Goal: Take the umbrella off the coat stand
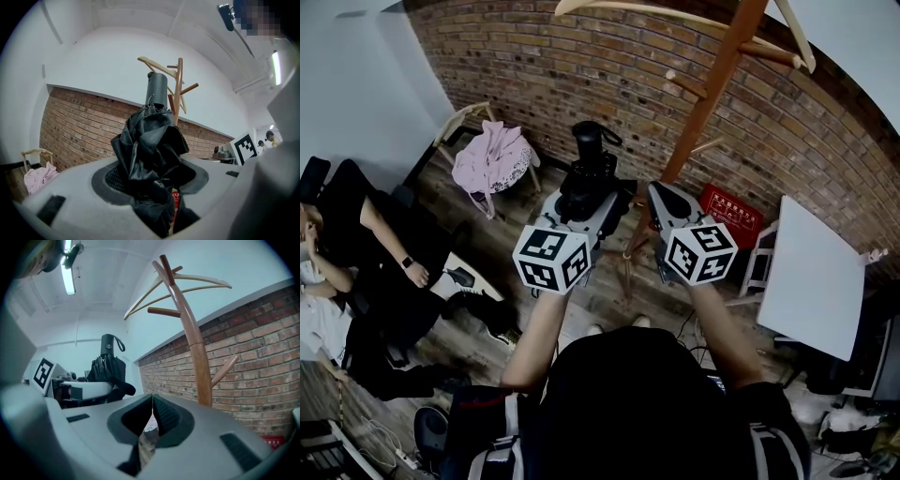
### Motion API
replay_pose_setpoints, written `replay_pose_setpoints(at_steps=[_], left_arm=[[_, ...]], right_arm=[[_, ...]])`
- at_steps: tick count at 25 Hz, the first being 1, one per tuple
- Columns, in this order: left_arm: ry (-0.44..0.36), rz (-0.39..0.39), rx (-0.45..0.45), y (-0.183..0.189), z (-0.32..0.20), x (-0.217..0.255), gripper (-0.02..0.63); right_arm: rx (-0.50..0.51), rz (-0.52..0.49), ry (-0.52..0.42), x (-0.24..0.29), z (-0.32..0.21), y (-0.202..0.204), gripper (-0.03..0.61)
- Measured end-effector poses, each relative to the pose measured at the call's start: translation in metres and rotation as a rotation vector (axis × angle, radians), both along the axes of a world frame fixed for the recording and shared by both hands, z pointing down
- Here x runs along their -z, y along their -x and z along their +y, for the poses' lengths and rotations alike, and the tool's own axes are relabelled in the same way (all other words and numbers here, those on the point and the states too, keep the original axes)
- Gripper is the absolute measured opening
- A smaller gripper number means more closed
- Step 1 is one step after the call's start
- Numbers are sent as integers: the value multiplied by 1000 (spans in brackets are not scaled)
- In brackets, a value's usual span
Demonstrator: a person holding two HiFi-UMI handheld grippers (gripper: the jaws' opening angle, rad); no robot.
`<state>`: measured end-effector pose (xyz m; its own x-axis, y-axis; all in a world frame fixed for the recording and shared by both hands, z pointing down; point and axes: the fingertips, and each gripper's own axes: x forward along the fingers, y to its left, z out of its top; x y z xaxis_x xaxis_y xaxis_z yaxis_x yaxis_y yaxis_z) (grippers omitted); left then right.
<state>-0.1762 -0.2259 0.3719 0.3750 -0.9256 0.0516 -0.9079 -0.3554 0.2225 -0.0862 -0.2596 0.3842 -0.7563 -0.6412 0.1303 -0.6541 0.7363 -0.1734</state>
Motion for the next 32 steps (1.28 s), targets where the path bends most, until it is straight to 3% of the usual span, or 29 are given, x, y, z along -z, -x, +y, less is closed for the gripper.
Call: replay_pose_setpoints(at_steps=[8,16,32], left_arm=[[19,7,-41,2,31,-11,244],[24,22,-23,15,55,-20,244],[35,20,-19,-22,79,-16,244]], right_arm=[[-5,-4,13,-6,27,15,29],[3,-4,18,-12,56,26,29],[2,-7,20,-8,83,-14,29]])
